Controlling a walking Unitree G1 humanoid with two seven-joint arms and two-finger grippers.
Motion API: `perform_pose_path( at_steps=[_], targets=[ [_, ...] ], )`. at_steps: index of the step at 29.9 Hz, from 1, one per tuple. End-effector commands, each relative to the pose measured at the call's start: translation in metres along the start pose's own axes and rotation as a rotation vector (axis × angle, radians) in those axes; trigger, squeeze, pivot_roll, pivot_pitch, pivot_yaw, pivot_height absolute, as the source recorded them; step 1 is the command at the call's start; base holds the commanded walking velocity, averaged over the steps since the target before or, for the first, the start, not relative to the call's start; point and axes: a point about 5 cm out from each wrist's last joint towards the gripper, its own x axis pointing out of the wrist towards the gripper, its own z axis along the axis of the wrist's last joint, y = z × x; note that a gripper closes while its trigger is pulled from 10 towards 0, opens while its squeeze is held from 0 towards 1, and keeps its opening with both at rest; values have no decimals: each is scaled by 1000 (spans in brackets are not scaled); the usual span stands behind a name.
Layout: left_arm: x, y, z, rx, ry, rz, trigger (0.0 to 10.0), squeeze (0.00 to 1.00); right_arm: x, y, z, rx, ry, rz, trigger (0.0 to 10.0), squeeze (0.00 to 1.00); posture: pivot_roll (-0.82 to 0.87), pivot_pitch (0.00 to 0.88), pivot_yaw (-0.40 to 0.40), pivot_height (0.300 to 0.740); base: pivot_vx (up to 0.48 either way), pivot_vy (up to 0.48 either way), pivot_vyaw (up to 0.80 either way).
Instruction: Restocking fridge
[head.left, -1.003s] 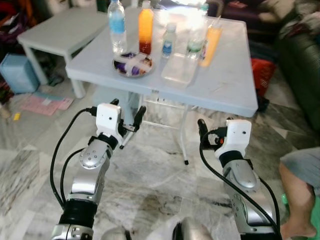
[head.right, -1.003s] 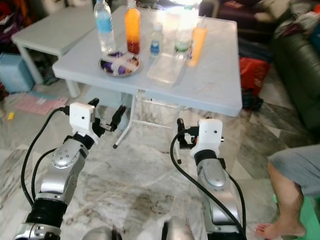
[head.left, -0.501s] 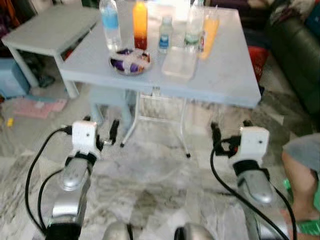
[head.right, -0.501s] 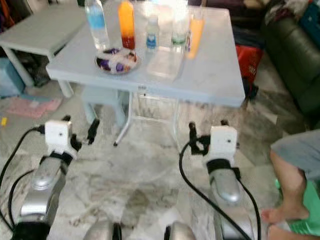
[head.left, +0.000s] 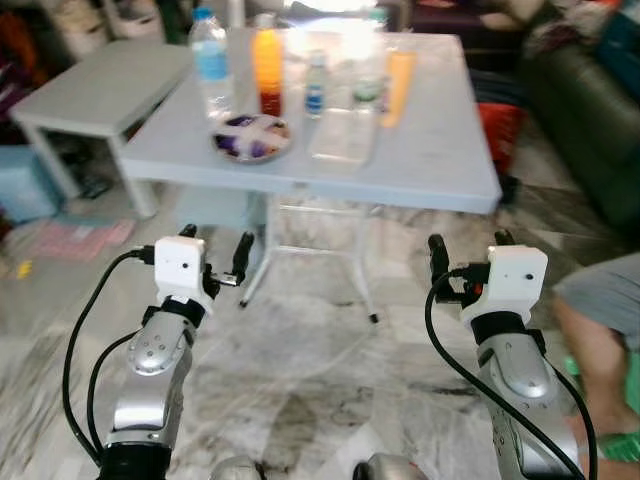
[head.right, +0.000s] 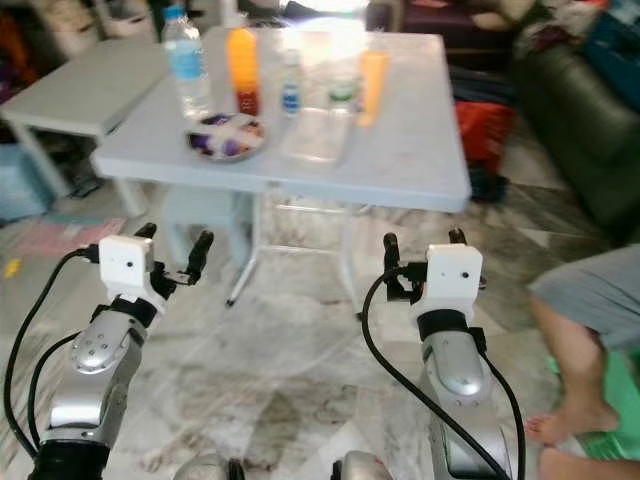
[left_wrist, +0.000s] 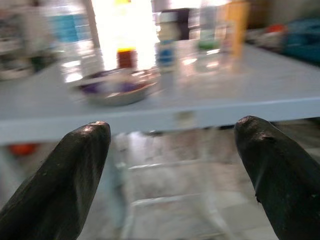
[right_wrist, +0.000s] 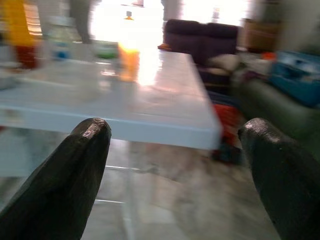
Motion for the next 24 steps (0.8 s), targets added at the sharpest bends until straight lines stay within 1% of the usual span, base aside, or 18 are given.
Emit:
perform_pose_path(
  at_steps=[1,10,12,20,24],
  targets=[
    [2,-6,4,-9,-11,-32,10000,0,2,-1,3,-3,-16,-5,10000,0,-92,30,20,740,480,0,0],
    [4,-10,5,-20,-22,-32,10000,0,3,2,5,-20,-25,21,10000,0,-96,32,10,740,480,0,0],
    [5,-10,6,-31,-24,-31,10000,0,5,3,8,-44,-41,40,10000,0,-98,30,7,740,480,0,0],
    [8,-12,7,-41,-28,-33,10000,0,7,3,9,-36,-46,48,10000,0,-96,29,2,740,480,0,0],
    [9,-12,8,-41,-32,-32,10000,0,7,6,9,-43,-51,68,10000,0,-95,30,1,740,480,0,0]
  ],
)
